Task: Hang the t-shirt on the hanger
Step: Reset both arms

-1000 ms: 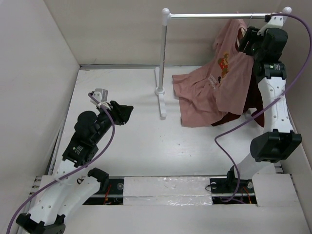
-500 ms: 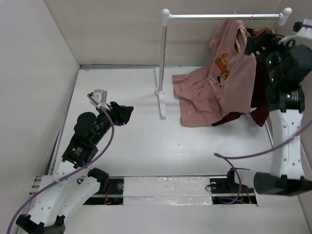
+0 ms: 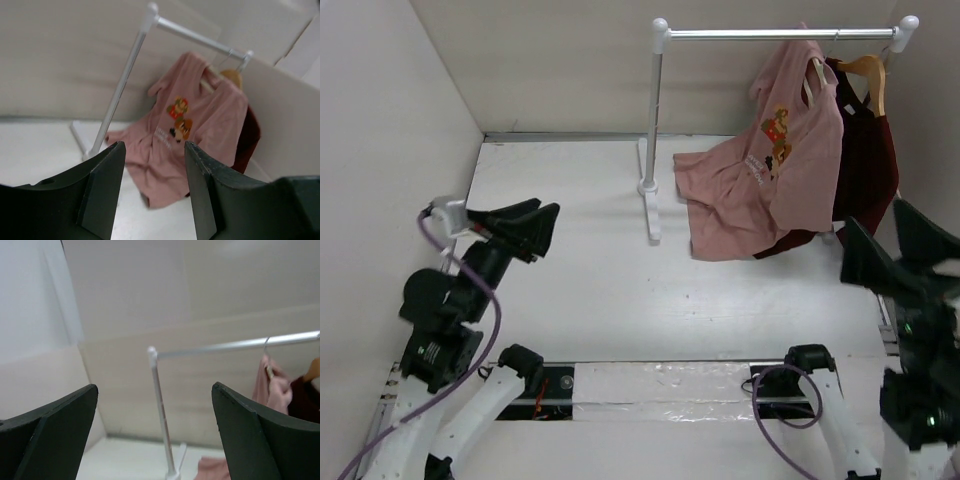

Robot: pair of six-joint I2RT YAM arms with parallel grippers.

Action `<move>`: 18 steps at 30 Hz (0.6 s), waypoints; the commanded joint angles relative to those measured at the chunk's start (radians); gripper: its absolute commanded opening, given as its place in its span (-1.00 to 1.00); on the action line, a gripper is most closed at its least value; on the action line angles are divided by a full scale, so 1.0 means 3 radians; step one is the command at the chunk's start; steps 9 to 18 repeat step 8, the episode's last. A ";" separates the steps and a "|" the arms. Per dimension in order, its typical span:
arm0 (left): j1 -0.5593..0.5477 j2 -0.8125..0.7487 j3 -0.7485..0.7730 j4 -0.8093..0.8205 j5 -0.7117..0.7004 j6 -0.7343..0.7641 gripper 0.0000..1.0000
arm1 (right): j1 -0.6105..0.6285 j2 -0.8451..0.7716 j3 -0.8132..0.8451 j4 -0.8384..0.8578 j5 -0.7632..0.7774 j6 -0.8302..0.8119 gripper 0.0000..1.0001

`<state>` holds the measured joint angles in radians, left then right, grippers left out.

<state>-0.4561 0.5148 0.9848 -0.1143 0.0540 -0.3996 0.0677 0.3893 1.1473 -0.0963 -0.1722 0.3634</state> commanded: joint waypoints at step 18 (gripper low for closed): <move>0.0022 -0.0218 0.0000 0.0315 -0.0001 -0.0191 -0.01 | 0.0030 -0.0628 -0.0025 -0.0267 0.0907 -0.0066 1.00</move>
